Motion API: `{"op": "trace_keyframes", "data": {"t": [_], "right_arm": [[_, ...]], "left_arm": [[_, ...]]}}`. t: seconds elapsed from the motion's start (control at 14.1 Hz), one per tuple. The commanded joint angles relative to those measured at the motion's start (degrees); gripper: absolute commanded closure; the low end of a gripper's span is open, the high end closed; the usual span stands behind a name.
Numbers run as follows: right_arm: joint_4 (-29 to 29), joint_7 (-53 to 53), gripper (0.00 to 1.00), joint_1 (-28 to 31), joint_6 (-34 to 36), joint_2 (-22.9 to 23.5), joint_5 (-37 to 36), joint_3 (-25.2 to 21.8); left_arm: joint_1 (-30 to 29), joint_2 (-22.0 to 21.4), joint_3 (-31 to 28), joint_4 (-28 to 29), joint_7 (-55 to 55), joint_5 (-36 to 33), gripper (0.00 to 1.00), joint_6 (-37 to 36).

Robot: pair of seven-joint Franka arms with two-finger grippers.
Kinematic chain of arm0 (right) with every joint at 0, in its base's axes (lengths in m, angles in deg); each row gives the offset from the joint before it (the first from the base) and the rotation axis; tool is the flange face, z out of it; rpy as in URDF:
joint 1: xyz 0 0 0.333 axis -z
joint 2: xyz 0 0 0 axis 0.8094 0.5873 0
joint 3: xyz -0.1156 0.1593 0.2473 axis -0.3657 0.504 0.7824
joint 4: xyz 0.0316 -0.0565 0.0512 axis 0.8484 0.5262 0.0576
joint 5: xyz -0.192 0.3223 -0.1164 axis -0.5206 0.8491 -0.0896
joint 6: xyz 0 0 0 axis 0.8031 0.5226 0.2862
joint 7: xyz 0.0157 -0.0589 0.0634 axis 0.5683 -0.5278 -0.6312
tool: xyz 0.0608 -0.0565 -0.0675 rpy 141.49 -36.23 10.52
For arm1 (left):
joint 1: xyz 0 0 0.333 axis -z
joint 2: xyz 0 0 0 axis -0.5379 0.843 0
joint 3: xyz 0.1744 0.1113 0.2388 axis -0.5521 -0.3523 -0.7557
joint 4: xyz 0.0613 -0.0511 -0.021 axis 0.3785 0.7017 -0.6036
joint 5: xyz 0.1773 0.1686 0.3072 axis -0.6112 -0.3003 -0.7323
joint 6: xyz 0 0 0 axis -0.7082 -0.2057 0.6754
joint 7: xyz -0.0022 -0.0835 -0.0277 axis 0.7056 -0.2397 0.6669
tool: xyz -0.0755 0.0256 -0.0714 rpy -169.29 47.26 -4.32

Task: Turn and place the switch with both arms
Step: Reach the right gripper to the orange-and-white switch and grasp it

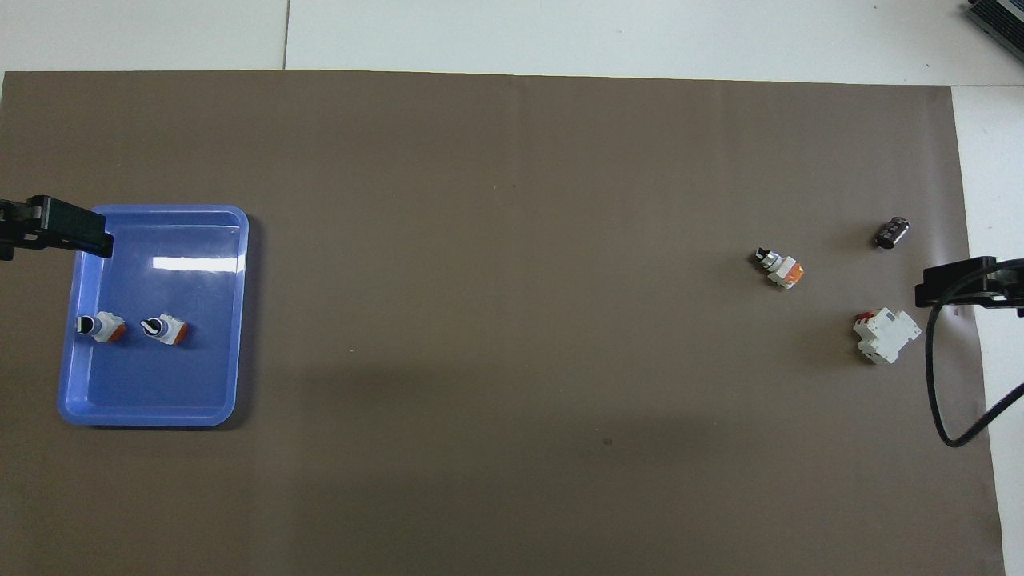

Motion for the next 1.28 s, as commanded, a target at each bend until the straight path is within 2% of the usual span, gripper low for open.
{"op": "trace_keyframes", "data": {"t": [0.0,0.28,0.57,0.78,1.06,1.2], "right_arm": [[1.2,0.7,0.00,0.6,-0.9,-0.9,0.2,0.3],[2.1,0.1,0.00,0.6,-1.3,-1.1,0.3,0.3],[4.5,-12.1,0.00,1.2,-4.8,0.0,0.5,0.3],[9.6,-21.4,0.00,3.4,-15.7,2.8,4.8,0.2],[10.3,-43.2,0.00,4.9,-30.0,16.6,8.0,0.2],[12.3,-50.6,0.00,5.0,-36.1,20.4,8.4,0.2]], "left_arm": [[-0.6,-1.6,0.0,1.9,-0.8,0.5,0.00,0.4],[-0.5,-1.6,0.0,1.9,-0.8,0.5,0.00,0.4],[-0.5,-1.6,0.0,1.9,-0.8,0.5,0.00,0.4],[-0.6,-1.6,0.0,1.9,-0.8,0.5,0.00,0.4],[-0.5,-1.6,0.0,1.9,-0.8,0.5,0.00,0.4],[-0.5,-1.6,0.0,1.9,-0.8,0.5,0.00,0.4]]}}
